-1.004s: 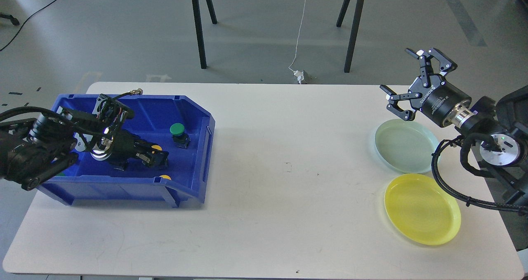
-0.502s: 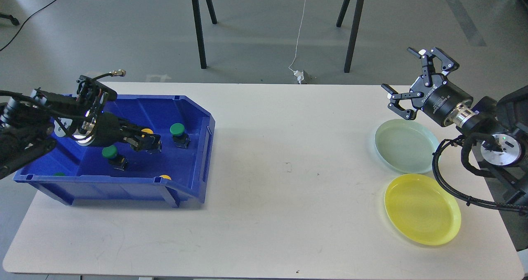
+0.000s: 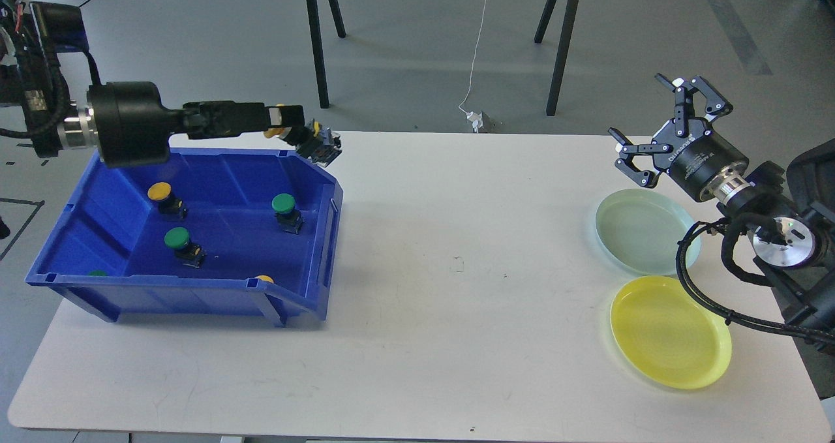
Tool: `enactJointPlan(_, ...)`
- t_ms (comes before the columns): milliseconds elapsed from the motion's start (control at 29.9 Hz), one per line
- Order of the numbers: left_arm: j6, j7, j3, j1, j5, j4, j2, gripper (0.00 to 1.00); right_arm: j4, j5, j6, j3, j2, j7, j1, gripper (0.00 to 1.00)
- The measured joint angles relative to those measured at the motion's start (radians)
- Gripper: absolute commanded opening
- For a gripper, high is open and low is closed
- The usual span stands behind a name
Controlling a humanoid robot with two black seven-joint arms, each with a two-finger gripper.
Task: Pass button and place on color plate
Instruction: 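Lift the button out of the bin and extend it toward the table center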
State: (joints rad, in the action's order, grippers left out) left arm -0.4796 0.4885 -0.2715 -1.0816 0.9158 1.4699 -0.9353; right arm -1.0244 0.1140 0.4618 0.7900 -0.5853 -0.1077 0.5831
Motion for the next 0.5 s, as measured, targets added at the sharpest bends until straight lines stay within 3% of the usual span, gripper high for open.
enactJointPlan(67,0.035,0.000,-0.003,0.016,-0.064,-0.045,0.110,0.05,-0.123,0.059,-0.010,-0.001,-0.051,-0.012,-0.042,0.99)
enactJointPlan(268,0.165,0.000,0.001,0.093,-0.076,-0.210,0.398,0.04,-0.395,0.091,0.013,0.021,-0.204,-0.107,-0.205,0.99)
enactJointPlan(502,0.196,0.000,-0.006,0.127,-0.056,-0.255,0.475,0.05,-0.468,0.092,0.027,0.010,-0.186,-0.118,-0.244,0.99)
